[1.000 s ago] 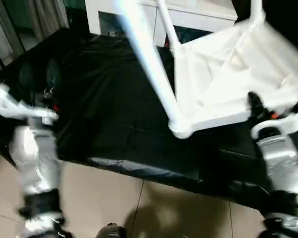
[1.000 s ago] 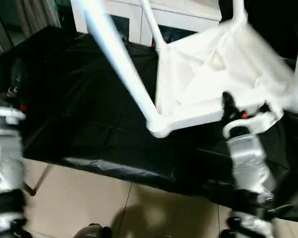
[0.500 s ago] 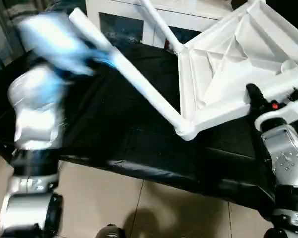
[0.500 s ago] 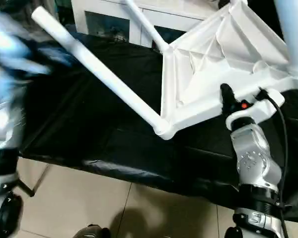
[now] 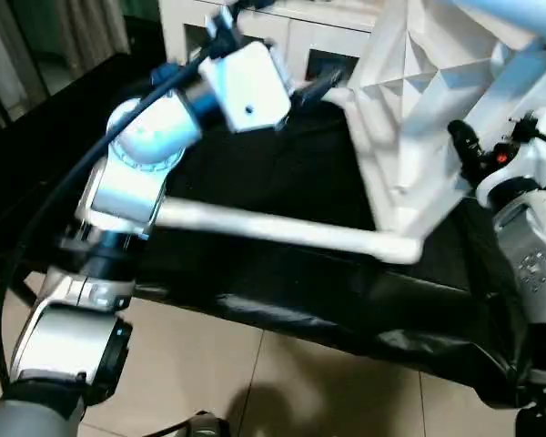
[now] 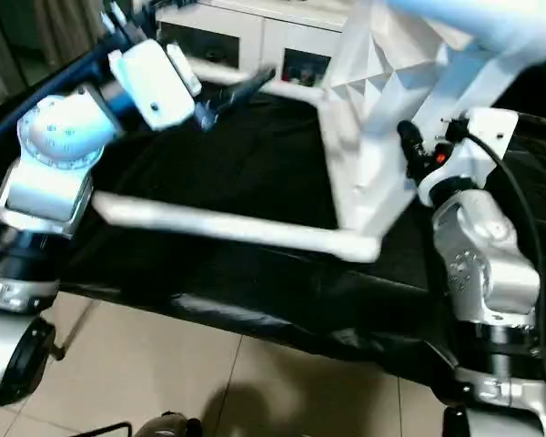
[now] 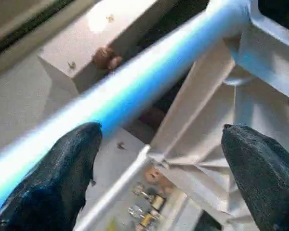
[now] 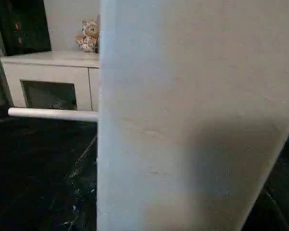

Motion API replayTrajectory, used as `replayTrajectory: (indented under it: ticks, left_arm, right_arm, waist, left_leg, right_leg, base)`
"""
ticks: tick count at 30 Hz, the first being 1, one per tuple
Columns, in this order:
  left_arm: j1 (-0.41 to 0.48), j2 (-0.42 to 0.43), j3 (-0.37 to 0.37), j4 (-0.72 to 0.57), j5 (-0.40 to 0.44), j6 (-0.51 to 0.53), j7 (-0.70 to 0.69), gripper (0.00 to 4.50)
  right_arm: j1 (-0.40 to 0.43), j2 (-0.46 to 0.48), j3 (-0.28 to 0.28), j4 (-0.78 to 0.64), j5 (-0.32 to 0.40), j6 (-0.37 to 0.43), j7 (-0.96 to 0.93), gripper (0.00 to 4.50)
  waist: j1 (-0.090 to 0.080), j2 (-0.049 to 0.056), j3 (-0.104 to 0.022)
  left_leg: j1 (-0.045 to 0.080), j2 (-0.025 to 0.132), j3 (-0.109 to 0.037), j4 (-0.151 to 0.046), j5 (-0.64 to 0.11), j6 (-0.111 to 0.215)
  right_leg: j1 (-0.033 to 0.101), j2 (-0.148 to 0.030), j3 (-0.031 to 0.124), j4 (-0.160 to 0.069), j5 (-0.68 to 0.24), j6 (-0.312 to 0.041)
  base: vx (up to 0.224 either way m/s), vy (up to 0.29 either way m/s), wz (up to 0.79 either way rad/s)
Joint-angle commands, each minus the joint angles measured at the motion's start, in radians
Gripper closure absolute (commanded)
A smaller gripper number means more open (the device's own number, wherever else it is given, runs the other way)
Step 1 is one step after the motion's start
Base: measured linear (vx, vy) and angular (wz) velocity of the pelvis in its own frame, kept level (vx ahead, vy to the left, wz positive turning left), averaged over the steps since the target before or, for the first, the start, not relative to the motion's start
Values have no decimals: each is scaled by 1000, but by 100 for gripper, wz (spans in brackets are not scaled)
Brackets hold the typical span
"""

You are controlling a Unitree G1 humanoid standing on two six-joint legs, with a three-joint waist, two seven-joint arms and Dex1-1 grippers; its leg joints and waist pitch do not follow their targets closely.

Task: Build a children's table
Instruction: Flip table

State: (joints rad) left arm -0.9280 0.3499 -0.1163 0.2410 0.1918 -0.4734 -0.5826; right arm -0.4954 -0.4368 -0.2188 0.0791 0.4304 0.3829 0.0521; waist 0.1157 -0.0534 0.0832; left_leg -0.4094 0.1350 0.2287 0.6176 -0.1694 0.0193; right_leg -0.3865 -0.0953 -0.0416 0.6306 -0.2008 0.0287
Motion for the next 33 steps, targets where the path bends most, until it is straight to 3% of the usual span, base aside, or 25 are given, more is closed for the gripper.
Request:
replayTrajectory:
  ticks: [1,4,10,12,16,21,24,26,33]
  left_arm:
    - [-17,-6,-20,-18,-5,-48,-6,0]
    - [4,4,-49,-17,7,-51,-17,0]
    - [-8,30,-24,18,67,-43,50,0]
    - [-40,64,13,57,140,-3,129,0]
    - [-65,90,22,95,164,2,164,0]
    - [-118,140,15,210,198,35,201,0]
    - [-114,131,18,215,197,44,209,37]
    - [-111,129,15,218,203,52,212,37]
    - [-114,110,11,253,153,61,207,102]
  right_arm:
    - [-3,-26,-24,-3,-44,17,-50,257]
    - [-11,-29,-25,-6,-63,21,-44,259]
    - [-16,-41,-5,-17,-86,24,-27,261]
    - [-18,-51,12,-32,-95,9,8,261]
    - [-19,-54,21,-45,-98,10,28,262]
    - [-9,-67,35,-70,-112,11,57,262]
    - [-11,-68,28,-78,-115,13,59,262]
    - [-12,-70,26,-80,-117,12,61,262]
    - [-39,-99,13,-97,-133,2,79,262]
  waist:
    - [-6,-11,-92]
    - [-2,-9,-90]
    - [-10,-11,-89]
    - [-15,-11,-89]
    - [-16,-8,-90]
    - [-18,-2,-97]
    - [-15,-4,-102]
    - [-15,1,-99]
    - [-10,4,-96]
  left_leg:
    - [51,96,-49,-76,-163,-34]
    - [52,98,-49,-78,-180,-40]
    - [50,97,-53,-82,-225,-69]
    - [48,96,-55,-81,-217,-69]
    - [49,96,-56,-80,-201,-62]
    - [46,94,-55,-75,-154,-46]
    - [39,92,-51,-67,-70,-5]
    - [40,92,-50,-67,-84,6]
    - [46,95,-52,-73,-159,-29]
  right_leg:
    - [18,-72,40,-62,-80,-221]
    - [15,-73,39,-62,-100,-219]
    - [14,-75,40,-67,-157,-193]
    - [16,-73,39,-64,-144,-187]
    - [14,-74,39,-63,-126,-195]
    - [19,-72,38,-52,-29,-215]
    - [21,-70,36,-38,90,-248]
    - [19,-69,35,-41,82,-260]
    - [16,-70,36,-50,-5,-249]
  base:
    - [0,0,0]
    - [0,0,0]
    - [0,0,0]
    - [0,0,0]
    - [0,0,0]
    - [0,0,0]
    - [0,0,0]
    - [0,0,0]
    - [0,0,0]
